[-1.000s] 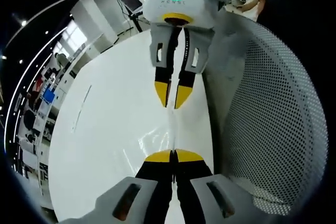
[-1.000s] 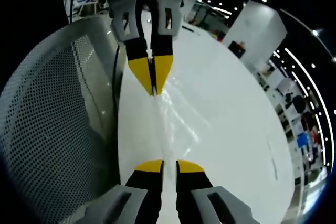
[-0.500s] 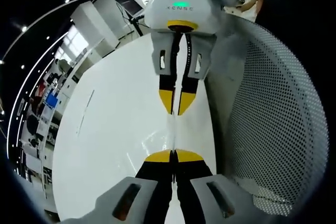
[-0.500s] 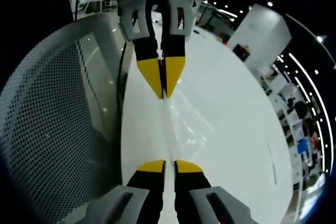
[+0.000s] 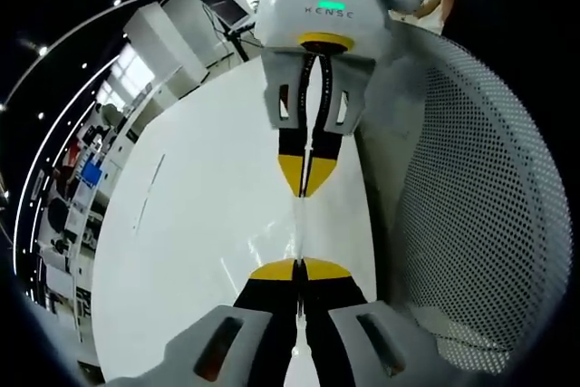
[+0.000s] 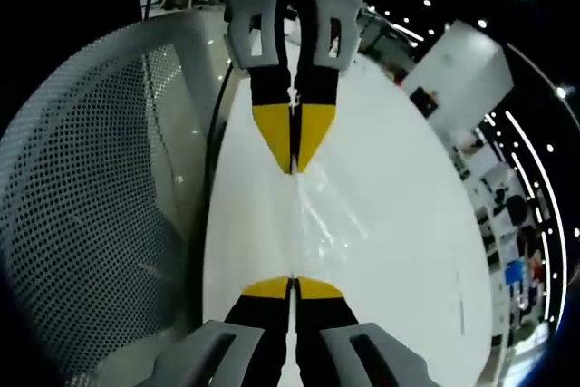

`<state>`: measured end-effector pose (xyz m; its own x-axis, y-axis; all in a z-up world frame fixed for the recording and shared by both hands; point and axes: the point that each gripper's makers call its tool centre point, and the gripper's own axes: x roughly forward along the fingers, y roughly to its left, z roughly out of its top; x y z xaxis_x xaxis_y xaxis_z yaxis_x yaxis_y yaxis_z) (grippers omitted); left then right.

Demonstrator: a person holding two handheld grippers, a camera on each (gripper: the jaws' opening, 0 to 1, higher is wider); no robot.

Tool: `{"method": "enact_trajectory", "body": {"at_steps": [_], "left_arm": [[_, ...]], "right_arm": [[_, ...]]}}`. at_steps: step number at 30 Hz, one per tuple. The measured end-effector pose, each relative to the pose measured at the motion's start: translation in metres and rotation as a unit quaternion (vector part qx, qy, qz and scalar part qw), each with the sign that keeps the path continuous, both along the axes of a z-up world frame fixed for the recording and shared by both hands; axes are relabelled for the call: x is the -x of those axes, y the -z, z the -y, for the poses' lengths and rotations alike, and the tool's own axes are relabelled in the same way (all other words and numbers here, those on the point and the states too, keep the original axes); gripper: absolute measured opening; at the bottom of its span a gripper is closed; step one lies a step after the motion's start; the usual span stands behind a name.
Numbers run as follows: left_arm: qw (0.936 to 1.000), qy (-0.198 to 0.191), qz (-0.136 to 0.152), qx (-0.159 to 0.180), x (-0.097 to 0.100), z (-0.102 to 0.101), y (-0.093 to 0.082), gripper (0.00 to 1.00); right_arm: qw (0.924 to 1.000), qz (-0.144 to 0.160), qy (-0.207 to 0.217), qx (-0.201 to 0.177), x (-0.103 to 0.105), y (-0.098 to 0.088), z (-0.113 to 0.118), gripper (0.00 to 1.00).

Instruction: Open the resealable bag by pulling the two sides of the seal apart until the entire bag opening is separated and visibly accessible.

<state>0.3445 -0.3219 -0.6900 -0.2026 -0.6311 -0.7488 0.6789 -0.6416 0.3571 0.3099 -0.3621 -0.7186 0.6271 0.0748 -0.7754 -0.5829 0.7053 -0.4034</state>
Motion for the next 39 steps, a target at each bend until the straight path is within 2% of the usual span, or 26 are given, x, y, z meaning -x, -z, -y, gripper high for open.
{"method": "enact_trajectory", "body": {"at_steps": [3, 5, 10, 14, 19, 22, 25, 30, 33, 39], "left_arm": [[0.9999, -0.008, 0.009, -0.011, -0.008, -0.003, 0.010, 0.00], [0.9996, -0.016, 0.013, -0.018, -0.013, -0.004, 0.015, 0.00], [0.9989, -0.042, 0.003, -0.022, -0.023, -0.007, 0.018, 0.00], [0.9985, -0.047, -0.001, -0.029, -0.025, -0.011, 0.019, 0.00], [0.9982, -0.039, -0.012, -0.043, -0.022, -0.019, 0.014, 0.01], [0.9976, -0.043, -0.038, -0.040, -0.016, -0.021, 0.006, 0.06], [0.9972, -0.045, -0.049, -0.035, -0.013, -0.021, -0.004, 0.12], [0.9964, -0.044, -0.068, -0.026, -0.007, -0.014, -0.013, 0.10], [0.9955, -0.037, -0.081, -0.031, -0.003, -0.009, -0.008, 0.10], [0.9950, -0.027, -0.080, -0.053, 0.005, -0.007, 0.006, 0.09]], "right_arm": [[0.9997, 0.014, -0.005, 0.018, -0.002, -0.010, 0.000, 0.00], [0.9998, 0.015, -0.003, 0.011, -0.002, -0.014, -0.004, 0.00], [0.9994, 0.018, -0.023, 0.019, -0.002, -0.018, -0.014, 0.00], [0.9993, 0.017, -0.030, 0.014, -0.003, -0.018, -0.021, 0.00], [0.9991, 0.014, -0.038, 0.010, -0.002, -0.016, -0.028, 0.00], [0.9989, 0.010, -0.044, 0.008, -0.001, -0.013, -0.032, 0.00], [0.9987, 0.006, -0.049, 0.010, 0.000, -0.010, -0.035, 0.00], [0.9982, 0.007, -0.059, 0.010, 0.000, -0.010, -0.039, 0.00], [0.9967, 0.008, -0.077, 0.024, -0.001, -0.010, -0.043, 0.00], [0.9954, 0.010, -0.091, 0.030, -0.001, -0.010, -0.047, 0.00]]}}
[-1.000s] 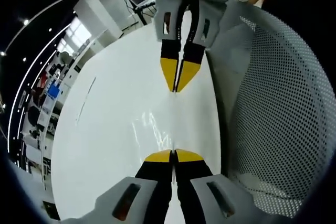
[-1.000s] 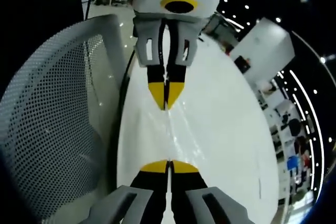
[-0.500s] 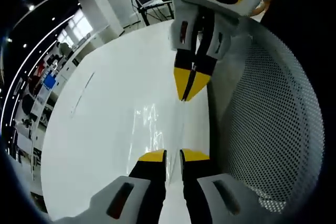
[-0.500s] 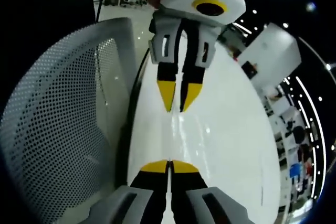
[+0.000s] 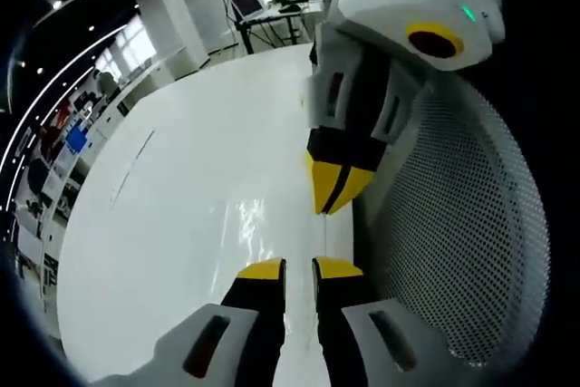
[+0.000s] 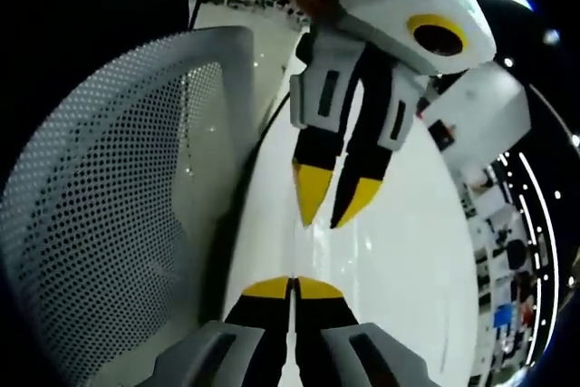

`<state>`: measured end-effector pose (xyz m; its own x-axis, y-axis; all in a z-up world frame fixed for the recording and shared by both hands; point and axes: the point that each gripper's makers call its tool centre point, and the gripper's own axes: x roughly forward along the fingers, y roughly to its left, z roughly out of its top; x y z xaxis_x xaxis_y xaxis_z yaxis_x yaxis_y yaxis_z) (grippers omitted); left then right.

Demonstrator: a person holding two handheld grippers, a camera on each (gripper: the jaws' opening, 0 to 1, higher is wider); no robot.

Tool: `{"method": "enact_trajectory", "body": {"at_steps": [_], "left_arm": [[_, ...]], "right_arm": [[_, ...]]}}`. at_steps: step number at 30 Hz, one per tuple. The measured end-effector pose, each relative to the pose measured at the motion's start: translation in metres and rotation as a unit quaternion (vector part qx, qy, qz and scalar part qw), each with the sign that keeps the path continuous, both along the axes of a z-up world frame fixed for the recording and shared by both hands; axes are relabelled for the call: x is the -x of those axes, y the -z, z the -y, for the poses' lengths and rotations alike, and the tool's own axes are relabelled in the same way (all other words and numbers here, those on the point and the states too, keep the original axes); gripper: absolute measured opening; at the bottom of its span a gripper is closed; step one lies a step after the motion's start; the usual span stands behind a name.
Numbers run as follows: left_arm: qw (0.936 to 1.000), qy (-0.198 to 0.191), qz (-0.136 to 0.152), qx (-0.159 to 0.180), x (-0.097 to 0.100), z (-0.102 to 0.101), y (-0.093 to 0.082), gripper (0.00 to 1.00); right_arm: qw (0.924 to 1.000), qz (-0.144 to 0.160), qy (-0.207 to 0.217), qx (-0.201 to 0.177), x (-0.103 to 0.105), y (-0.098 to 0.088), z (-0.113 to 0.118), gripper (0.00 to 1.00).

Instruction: Open the resealable bag by pulling the two sides of the seal apart until the entire bag opening is separated and visibly accessible.

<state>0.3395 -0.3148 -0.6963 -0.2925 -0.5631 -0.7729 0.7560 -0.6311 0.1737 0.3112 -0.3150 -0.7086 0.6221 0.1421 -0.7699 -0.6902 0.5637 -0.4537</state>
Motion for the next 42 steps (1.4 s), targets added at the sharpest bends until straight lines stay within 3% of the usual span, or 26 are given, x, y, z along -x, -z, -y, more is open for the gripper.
{"method": "enact_trajectory", "body": {"at_steps": [7, 10, 16, 28, 35, 37, 42], "left_arm": [[0.9994, 0.006, 0.021, -0.025, -0.003, -0.003, 0.013, 0.07], [0.9993, 0.002, 0.018, -0.032, -0.004, -0.004, 0.017, 0.00], [0.9990, -0.014, 0.008, -0.041, -0.007, -0.006, 0.021, 0.00], [0.9984, -0.051, 0.019, 0.016, -0.014, 0.015, -0.005, 0.00], [0.9976, -0.044, 0.037, 0.038, -0.013, 0.026, -0.013, 0.00], [0.9967, -0.031, 0.053, 0.054, -0.014, 0.029, -0.019, 0.00], [0.9946, -0.037, 0.060, 0.077, -0.021, 0.037, -0.030, 0.00]], "right_arm": [[0.9998, 0.007, -0.016, 0.008, -0.002, -0.005, -0.004, 0.00], [0.9997, 0.009, -0.020, 0.007, -0.002, -0.005, -0.007, 0.00], [0.9997, 0.009, -0.021, 0.005, -0.002, -0.004, -0.009, 0.00], [0.9997, 0.015, 0.017, -0.002, -0.014, -0.002, -0.009, 0.02], [0.9986, 0.029, 0.043, 0.000, -0.028, -0.006, -0.006, 0.01], [0.9986, 0.028, 0.045, 0.002, -0.028, -0.006, -0.005, 0.01], [0.9979, 0.030, 0.057, -0.006, -0.028, -0.008, -0.003, 0.00]]}}
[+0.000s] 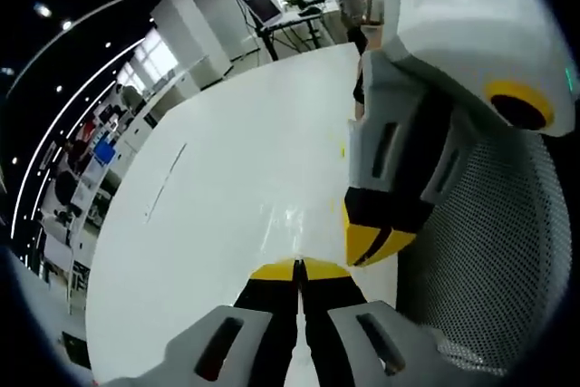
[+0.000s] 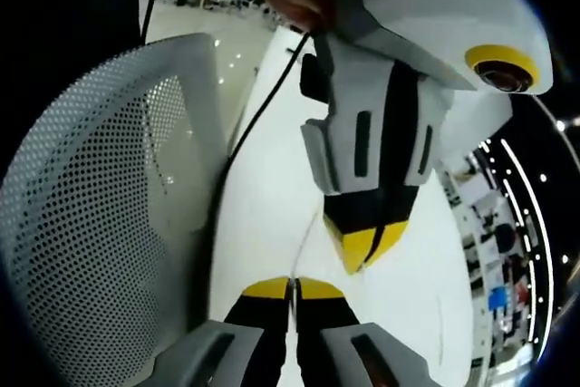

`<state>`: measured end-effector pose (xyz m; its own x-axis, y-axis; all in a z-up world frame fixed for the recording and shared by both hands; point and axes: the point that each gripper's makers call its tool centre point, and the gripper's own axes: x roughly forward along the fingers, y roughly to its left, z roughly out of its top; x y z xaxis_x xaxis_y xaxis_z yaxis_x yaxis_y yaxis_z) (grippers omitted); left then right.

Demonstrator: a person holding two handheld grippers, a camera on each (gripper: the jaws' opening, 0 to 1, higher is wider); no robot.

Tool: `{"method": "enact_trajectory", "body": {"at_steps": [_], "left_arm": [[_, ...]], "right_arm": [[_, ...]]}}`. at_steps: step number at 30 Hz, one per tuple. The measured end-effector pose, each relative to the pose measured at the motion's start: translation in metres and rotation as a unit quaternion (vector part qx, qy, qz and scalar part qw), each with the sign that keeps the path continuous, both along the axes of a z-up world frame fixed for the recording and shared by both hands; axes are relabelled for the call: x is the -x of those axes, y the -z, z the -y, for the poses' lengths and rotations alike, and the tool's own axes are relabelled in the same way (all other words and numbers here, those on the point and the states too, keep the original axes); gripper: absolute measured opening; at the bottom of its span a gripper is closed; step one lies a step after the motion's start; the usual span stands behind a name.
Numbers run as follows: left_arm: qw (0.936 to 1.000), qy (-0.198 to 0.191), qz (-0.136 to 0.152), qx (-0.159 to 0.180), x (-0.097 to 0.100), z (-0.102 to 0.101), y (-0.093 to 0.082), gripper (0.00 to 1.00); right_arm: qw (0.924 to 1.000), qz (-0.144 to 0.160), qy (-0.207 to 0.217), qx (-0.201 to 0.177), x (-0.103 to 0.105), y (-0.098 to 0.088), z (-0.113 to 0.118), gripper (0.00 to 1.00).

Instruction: Open the resealable bag by pulling the two sides of the seal apart until the entire bag opening is separated and visibly accessible.

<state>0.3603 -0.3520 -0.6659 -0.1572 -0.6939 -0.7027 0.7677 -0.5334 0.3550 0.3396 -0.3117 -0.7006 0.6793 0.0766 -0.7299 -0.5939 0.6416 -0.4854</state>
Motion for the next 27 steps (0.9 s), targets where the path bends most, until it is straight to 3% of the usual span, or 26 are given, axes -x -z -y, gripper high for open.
{"method": "enact_trajectory", "body": {"at_steps": [3, 10, 15, 19, 23, 27], "left_arm": [[0.9998, -0.006, -0.010, 0.015, -0.001, 0.007, -0.007, 0.00], [0.9981, -0.024, 0.007, 0.056, -0.006, 0.025, -0.025, 0.00], [0.9918, -0.044, 0.037, 0.115, -0.015, 0.038, -0.052, 0.00], [0.9858, -0.049, 0.055, 0.150, -0.017, 0.045, -0.071, 0.00], [0.9826, -0.044, 0.077, 0.164, -0.017, 0.049, -0.082, 0.00], [0.9819, -0.041, 0.079, 0.167, -0.017, 0.050, -0.085, 0.00]], "right_arm": [[1.0000, -0.002, 0.002, 0.001, 0.001, 0.000, 0.001, 0.00], [1.0000, -0.006, 0.007, 0.003, 0.005, 0.003, 0.003, 0.00], [0.9998, -0.005, 0.019, -0.001, 0.005, 0.004, 0.006, 0.00], [0.9992, 0.014, 0.036, -0.003, -0.001, -0.005, 0.015, 0.00], [0.9987, 0.024, 0.044, 0.008, -0.006, -0.008, 0.026, 0.00], [0.9984, 0.028, 0.046, 0.013, -0.007, -0.009, 0.034, 0.00]]}}
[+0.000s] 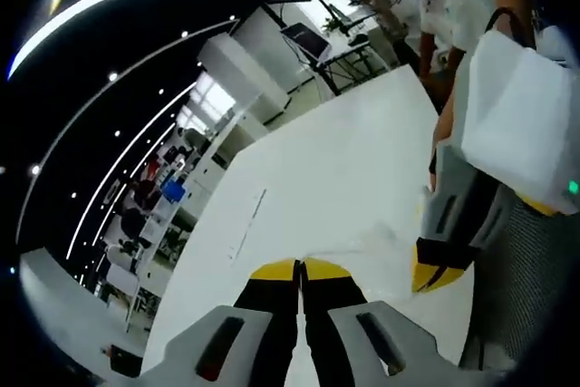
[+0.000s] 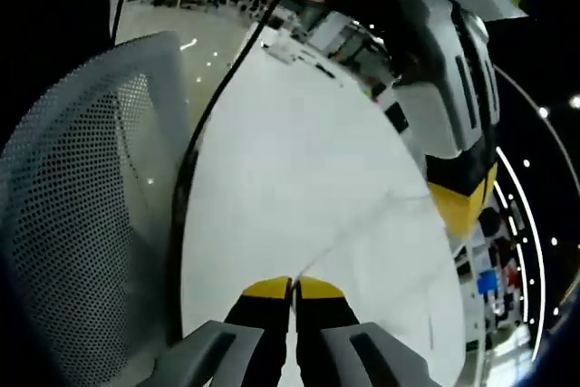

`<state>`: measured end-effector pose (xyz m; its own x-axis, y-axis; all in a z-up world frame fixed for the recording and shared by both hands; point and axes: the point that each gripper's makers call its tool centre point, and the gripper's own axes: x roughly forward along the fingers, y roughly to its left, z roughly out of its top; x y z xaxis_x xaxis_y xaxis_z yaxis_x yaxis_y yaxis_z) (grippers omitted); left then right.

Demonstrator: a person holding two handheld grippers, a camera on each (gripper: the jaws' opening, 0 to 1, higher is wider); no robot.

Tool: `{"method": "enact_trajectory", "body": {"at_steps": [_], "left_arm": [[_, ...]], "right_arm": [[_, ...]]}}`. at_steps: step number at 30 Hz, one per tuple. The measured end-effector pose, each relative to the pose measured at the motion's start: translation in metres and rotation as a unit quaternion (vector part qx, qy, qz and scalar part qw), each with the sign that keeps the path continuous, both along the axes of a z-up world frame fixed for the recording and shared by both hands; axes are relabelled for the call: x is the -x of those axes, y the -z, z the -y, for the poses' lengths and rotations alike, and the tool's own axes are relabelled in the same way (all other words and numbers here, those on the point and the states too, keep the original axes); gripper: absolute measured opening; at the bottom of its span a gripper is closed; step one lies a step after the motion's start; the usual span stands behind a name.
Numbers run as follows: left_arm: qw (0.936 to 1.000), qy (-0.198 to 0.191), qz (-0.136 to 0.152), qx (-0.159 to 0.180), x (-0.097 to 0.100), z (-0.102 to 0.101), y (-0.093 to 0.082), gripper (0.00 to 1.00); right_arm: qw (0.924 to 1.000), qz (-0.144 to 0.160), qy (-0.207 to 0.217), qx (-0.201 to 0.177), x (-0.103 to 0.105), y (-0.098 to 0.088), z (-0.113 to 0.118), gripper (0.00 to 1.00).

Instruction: Open the resealable bag by pulling the two sides of the seal apart until the entire bag opening is separated and visibly accessible.

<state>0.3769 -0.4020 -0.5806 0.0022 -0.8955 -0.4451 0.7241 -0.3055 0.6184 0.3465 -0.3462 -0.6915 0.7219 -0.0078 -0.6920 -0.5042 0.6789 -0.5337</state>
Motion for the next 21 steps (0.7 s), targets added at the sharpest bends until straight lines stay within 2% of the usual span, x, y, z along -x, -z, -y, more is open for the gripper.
{"method": "enact_trajectory", "body": {"at_steps": [3, 7, 12, 15, 17, 21], "left_arm": [[0.9999, -0.008, 0.000, -0.009, -0.003, 0.000, 0.004, 0.00], [0.9993, -0.016, -0.009, -0.032, -0.008, -0.003, 0.019, 0.00], [0.9983, -0.006, -0.021, -0.055, 0.000, -0.009, 0.042, 0.00], [0.9972, 0.001, -0.023, -0.071, 0.005, -0.012, 0.057, 0.00], [0.9959, 0.008, -0.023, -0.088, 0.009, -0.016, 0.070, 0.00], [0.9937, 0.018, -0.028, -0.107, 0.014, -0.023, 0.087, 0.00]], "right_arm": [[0.9999, 0.000, -0.014, 0.010, 0.002, -0.001, 0.003, 0.00], [0.9999, -0.002, -0.011, 0.008, 0.004, -0.001, 0.005, 0.00], [1.0000, -0.006, 0.007, 0.000, 0.007, 0.004, 0.011, 0.00], [0.9997, -0.011, 0.015, -0.017, 0.010, 0.011, 0.010, 0.00], [0.9986, -0.020, 0.023, -0.044, 0.013, 0.017, 0.005, 0.00], [0.9961, -0.024, 0.039, -0.075, 0.017, 0.022, 0.001, 0.00]]}}
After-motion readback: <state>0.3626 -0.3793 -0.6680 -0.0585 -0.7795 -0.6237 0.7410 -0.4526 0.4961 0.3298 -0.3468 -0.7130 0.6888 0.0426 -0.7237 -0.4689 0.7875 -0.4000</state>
